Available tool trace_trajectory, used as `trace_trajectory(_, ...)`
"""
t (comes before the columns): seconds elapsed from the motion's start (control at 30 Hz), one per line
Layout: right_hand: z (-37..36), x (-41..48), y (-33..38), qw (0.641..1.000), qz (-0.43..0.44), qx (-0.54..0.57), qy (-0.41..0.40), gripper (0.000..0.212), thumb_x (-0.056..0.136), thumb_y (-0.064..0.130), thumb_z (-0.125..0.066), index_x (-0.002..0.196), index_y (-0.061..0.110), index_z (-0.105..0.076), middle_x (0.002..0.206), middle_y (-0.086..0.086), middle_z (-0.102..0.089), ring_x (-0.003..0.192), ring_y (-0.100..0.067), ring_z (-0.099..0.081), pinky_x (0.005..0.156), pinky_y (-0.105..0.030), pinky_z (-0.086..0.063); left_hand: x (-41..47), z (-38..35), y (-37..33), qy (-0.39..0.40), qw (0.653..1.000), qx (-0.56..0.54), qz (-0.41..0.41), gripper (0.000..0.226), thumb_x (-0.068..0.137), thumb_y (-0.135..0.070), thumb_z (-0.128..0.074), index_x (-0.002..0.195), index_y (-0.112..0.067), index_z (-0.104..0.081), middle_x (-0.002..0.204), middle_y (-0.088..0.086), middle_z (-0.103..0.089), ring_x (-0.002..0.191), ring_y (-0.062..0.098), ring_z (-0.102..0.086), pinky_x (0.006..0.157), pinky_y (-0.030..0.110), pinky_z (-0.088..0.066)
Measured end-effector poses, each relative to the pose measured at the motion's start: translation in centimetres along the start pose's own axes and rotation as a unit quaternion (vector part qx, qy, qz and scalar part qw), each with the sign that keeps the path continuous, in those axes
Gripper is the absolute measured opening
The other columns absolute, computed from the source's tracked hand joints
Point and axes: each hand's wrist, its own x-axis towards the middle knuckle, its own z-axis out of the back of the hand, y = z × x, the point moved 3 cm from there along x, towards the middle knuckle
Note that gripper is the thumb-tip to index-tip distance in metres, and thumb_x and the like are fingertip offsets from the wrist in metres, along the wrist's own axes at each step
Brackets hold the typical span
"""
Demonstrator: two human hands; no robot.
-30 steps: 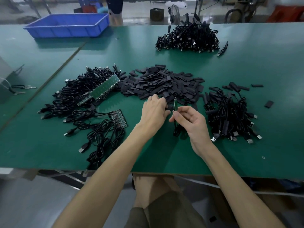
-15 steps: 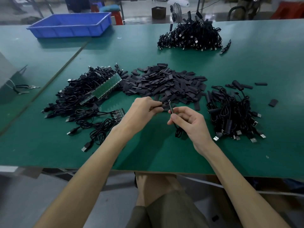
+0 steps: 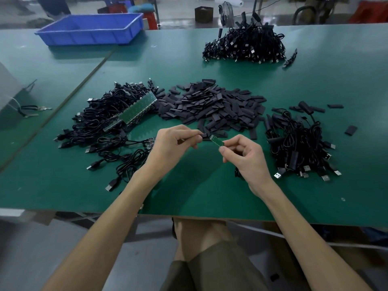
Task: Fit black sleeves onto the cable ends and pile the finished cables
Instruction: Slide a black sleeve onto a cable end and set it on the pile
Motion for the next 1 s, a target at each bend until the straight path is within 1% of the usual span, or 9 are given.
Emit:
trace_trajectory(0.1, 0.0, 0.0, 0.0, 1.0, 0.002, -0.001, 0.0, 0.009, 0.093, 0.012, -0.076, 0.09, 0.018, -0.069, 0.069, 0.002, -0.071, 0.067, -0.011, -0.066, 0.075, -0.022, -0.055, -0.3, 0.1, -0.1, 0.003, 1.0, 0.018, -0.02, 0.014, 0.091, -0.016, -0.075, 0.102, -0.012, -0.081, 0.088, -0.002, -0.075, 0.071, 0.024, -0.068, 0.065, 0.046, -0.054)
trace_trajectory(0.17, 0.0, -0.1, 0.1, 1.0, 0.003, -0.003, 0.005, 0.009, 0.093, 0.012, -0.076, 0.09, 0.018, -0.069, 0.069, 0.002, -0.071, 0.067, -0.011, -0.066, 0.075, -0.02, -0.054, -0.5, 0.1, -0.4, 0.008, 0.999, 0.032, -0.034, 0.015, 0.091, -0.017, -0.074, 0.103, -0.012, -0.081, 0.09, -0.002, -0.074, 0.074, 0.019, -0.068, 0.069, 0.044, -0.055)
trace_trajectory(0.27, -0.1, -0.2, 0.1, 1.0, 0.001, -0.005, 0.01, 0.009, 0.092, 0.013, -0.076, 0.09, 0.018, -0.069, 0.068, 0.001, -0.071, 0.066, -0.011, -0.066, 0.073, -0.02, -0.054, -0.8, 0.1, -1.0, 0.01, 0.997, 0.056, -0.058, 0.016, 0.091, -0.016, -0.074, 0.105, -0.012, -0.081, 0.092, -0.003, -0.073, 0.077, 0.011, -0.067, 0.074, 0.034, -0.055)
trace_trajectory(0.37, -0.1, -0.2, 0.0, 1.0, -0.002, -0.012, 0.013, 0.01, 0.092, 0.012, -0.077, 0.088, 0.016, -0.069, 0.066, 0.002, -0.07, 0.064, -0.009, -0.064, 0.07, -0.019, -0.053, -0.9, 0.1, -1.5, 0.015, 0.993, 0.086, -0.081, 0.018, 0.091, -0.014, -0.074, 0.108, -0.011, -0.08, 0.096, -0.002, -0.072, 0.08, 0.007, -0.065, 0.077, 0.028, -0.054)
trace_trajectory(0.53, -0.1, -0.3, 0.0, 0.999, -0.008, -0.019, 0.027, 0.009, 0.092, 0.011, -0.077, 0.088, 0.013, -0.069, 0.065, 0.003, -0.068, 0.062, -0.009, -0.062, 0.068, -0.018, -0.051, -0.9, 0.4, -2.1, 0.028, 0.982, 0.146, -0.117, 0.021, 0.094, -0.016, -0.072, 0.114, -0.012, -0.078, 0.104, 0.001, -0.071, 0.088, 0.016, -0.067, 0.081, 0.033, -0.053)
trace_trajectory(0.7, 0.0, -0.2, 0.0, 0.999, -0.007, -0.023, 0.032, 0.007, 0.091, 0.009, -0.077, 0.09, 0.011, -0.07, 0.066, 0.003, -0.068, 0.063, -0.009, -0.062, 0.068, -0.018, -0.052, -0.7, 0.8, -2.4, 0.067, 0.976, 0.158, -0.131, 0.021, 0.095, -0.013, -0.069, 0.114, -0.009, -0.077, 0.106, 0.003, -0.071, 0.087, 0.017, -0.067, 0.081, 0.023, -0.051)
trace_trajectory(0.83, -0.1, -0.3, 0.1, 0.999, -0.01, -0.023, 0.044, 0.008, 0.091, 0.009, -0.077, 0.09, 0.014, -0.071, 0.069, 0.001, -0.069, 0.065, -0.011, -0.064, 0.071, -0.021, -0.053, -0.4, 1.2, -2.4, 0.106, 0.974, 0.149, -0.136, 0.021, 0.095, -0.004, -0.066, 0.112, -0.006, -0.077, 0.108, 0.003, -0.071, 0.09, 0.014, -0.069, 0.085, 0.028, -0.055)
trace_trajectory(0.93, -0.2, -0.3, 0.1, 0.998, -0.009, -0.032, 0.055, 0.009, 0.091, 0.009, -0.077, 0.089, 0.015, -0.07, 0.069, 0.0, -0.069, 0.065, -0.012, -0.064, 0.072, -0.023, -0.054, -0.3, 1.2, -2.4, 0.116, 0.972, 0.148, -0.14, 0.022, 0.095, 0.002, -0.064, 0.112, -0.004, -0.077, 0.109, 0.004, -0.071, 0.091, 0.013, -0.07, 0.085, 0.032, -0.057)
trace_trajectory(1.0, -0.2, -0.2, 0.1, 0.998, -0.009, -0.034, 0.058, 0.01, 0.091, 0.009, -0.077, 0.089, 0.013, -0.069, 0.068, -0.001, -0.07, 0.065, -0.012, -0.064, 0.072, -0.023, -0.054, -0.2, 1.1, -2.3, 0.118, 0.971, 0.151, -0.14, 0.022, 0.095, 0.004, -0.064, 0.112, -0.004, -0.077, 0.11, 0.004, -0.07, 0.091, 0.013, -0.07, 0.086, 0.033, -0.057)
